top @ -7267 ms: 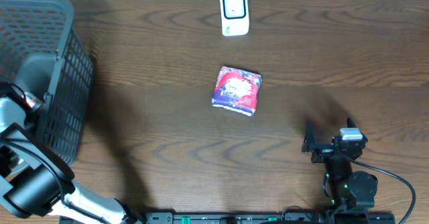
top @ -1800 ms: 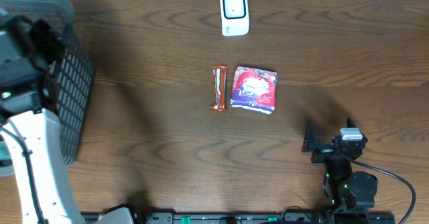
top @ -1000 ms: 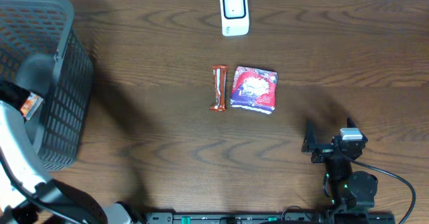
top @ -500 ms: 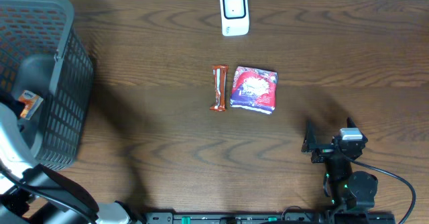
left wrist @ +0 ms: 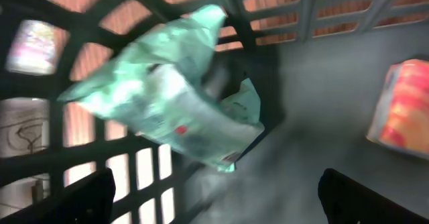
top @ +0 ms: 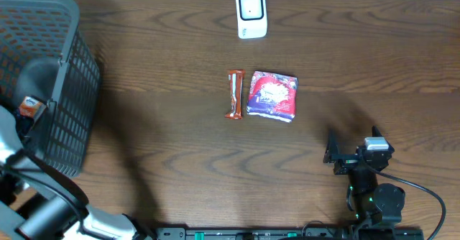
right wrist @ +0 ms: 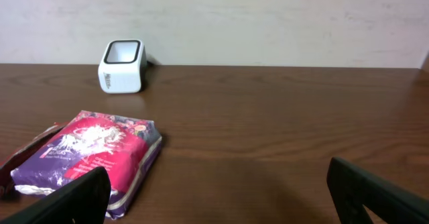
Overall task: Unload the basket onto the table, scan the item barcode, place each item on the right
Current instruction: 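Move the left gripper back into the grey basket, then grasp the green wipes pack with the left gripper and lift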
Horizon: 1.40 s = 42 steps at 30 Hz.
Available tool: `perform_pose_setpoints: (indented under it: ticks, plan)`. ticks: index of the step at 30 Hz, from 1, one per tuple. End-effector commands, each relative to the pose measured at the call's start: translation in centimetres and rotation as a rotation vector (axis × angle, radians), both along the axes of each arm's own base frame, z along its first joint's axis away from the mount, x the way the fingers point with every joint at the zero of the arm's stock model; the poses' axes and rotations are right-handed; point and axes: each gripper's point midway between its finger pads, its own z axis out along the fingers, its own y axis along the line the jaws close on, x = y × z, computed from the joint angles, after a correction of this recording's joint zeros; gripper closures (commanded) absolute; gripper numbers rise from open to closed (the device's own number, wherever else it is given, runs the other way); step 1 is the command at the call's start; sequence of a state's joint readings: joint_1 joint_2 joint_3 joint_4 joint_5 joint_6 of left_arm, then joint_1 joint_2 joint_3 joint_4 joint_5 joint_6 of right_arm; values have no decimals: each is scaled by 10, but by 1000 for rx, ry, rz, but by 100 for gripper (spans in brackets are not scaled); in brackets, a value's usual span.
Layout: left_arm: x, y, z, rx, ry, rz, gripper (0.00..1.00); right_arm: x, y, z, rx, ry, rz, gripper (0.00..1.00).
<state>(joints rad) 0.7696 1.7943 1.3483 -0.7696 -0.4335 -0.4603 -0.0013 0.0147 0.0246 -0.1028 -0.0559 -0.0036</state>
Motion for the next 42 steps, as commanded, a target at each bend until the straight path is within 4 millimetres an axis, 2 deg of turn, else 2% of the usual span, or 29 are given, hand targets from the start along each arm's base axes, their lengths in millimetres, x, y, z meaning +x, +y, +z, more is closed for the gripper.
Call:
perform_pose_setpoints:
  ticks: [1,7,17,27,30,31,35,37,38,39,40,42]
  plan:
    - [-6,7,-7,21,15,37,4,0,0,0,18,-4,-2,1]
    - [-2,12,-11,31,3,41,4,0,0,0,18,-4,-2,1]
    - [-8,16,-36,14,-13,162,2,0,0,0,18,-4,-2,1]
    - [-15,35,-35,64,-88,259,0,0,0,0,18,-4,-2,1]
    - [-13,37,-35,72,-96,255,19,0,0,0,18,-4,-2,1]
    - [-13,37,-35,71,-95,256,22,0,0,0,18,-4,-2,1]
    - [-13,36,-41,54,-76,240,23,0,0,0,18,-4,-2,1]
    - [-14,34,-48,35,-53,220,27,0,0,0,18,-4,-2,1]
    - [-15,34,-50,27,-39,208,35,0,0,0,18,-4,-2,1]
    - [-15,33,-51,20,-28,196,48,0,0,0,18,-4,-2,1]
    - [-15,33,-51,17,-22,187,67,0,0,0,18,-4,-2,1]
    - [-16,32,-50,14,-18,181,88,0,0,0,18,-4,-2,1]
